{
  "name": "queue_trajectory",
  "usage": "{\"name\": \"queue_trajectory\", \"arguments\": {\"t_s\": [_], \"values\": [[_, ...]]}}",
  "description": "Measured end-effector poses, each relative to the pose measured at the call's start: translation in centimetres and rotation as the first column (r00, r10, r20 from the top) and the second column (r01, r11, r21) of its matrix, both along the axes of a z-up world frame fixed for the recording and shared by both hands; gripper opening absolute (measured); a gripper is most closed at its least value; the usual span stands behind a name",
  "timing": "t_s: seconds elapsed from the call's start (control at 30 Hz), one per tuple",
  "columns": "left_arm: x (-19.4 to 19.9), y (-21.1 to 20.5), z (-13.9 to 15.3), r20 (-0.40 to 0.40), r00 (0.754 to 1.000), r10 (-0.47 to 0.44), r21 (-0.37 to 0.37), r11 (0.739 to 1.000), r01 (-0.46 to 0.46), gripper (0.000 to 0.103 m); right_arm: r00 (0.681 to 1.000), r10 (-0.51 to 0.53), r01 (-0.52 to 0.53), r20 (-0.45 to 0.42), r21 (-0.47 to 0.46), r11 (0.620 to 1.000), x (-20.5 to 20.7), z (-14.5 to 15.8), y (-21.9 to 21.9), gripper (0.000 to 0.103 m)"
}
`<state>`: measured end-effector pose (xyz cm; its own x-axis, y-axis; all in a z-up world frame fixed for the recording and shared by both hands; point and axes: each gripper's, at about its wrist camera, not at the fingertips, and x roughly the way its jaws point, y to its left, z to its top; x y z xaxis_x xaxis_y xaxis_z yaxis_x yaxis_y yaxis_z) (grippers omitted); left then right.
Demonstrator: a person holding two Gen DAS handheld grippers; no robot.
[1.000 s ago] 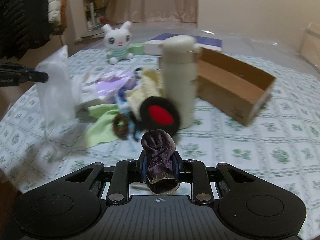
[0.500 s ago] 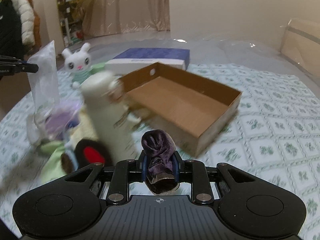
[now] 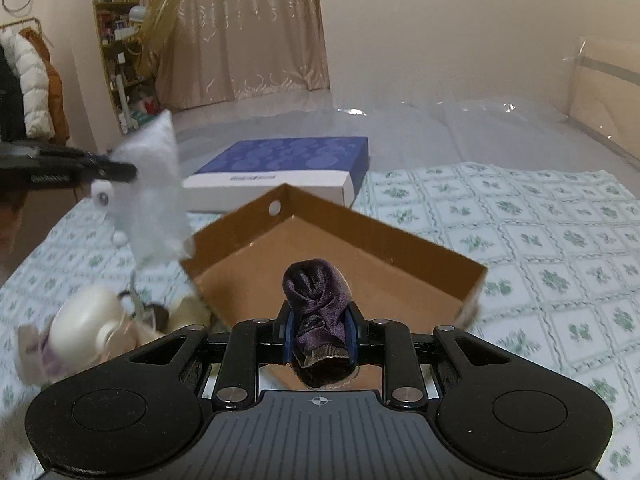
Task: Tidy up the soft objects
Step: 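Carry both items to the cardboard box and open the left tool to drop the mesh bag, then open the right tool to drop the velvet pouch into the box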
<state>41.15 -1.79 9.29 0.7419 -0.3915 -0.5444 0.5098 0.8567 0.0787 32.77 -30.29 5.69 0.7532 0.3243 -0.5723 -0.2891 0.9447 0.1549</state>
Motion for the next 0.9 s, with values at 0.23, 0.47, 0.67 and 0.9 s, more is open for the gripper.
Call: {"name": "queue_trajectory", "arguments": {"t_s": [0.23, 0.47, 0.67, 0.9], "values": [[3.7, -2.3, -1.9, -0.031, 1.0, -0.001, -0.084, 0.996, -0.002, 0.009, 1.0, -0.014, 0.014, 0.004, 0.015, 1.0, 3.3, -0.5, 0.2, 0.025], [6.3, -3.0, -3.3, -0.092, 0.995, 0.022, -0.149, 0.988, -0.036, 0.01, 1.0, -0.016, 0.016, -0.007, 0.014, 1.0, 4.9, -1.6, 0.8, 0.025], [6.8, -3.6, -5.7, -0.153, 0.988, 0.019, -0.105, 0.994, -0.036, 0.03, 0.999, -0.025, 0.025, -0.031, 0.002, 1.0, 5.8, -3.0, 1.0, 0.025], [6.2, -2.0, -5.9, -0.149, 0.988, 0.046, -0.114, 0.991, -0.063, 0.042, 0.999, -0.031, 0.03, -0.038, -0.006, 1.0, 6.2, -3.8, 0.8, 0.048]]}}
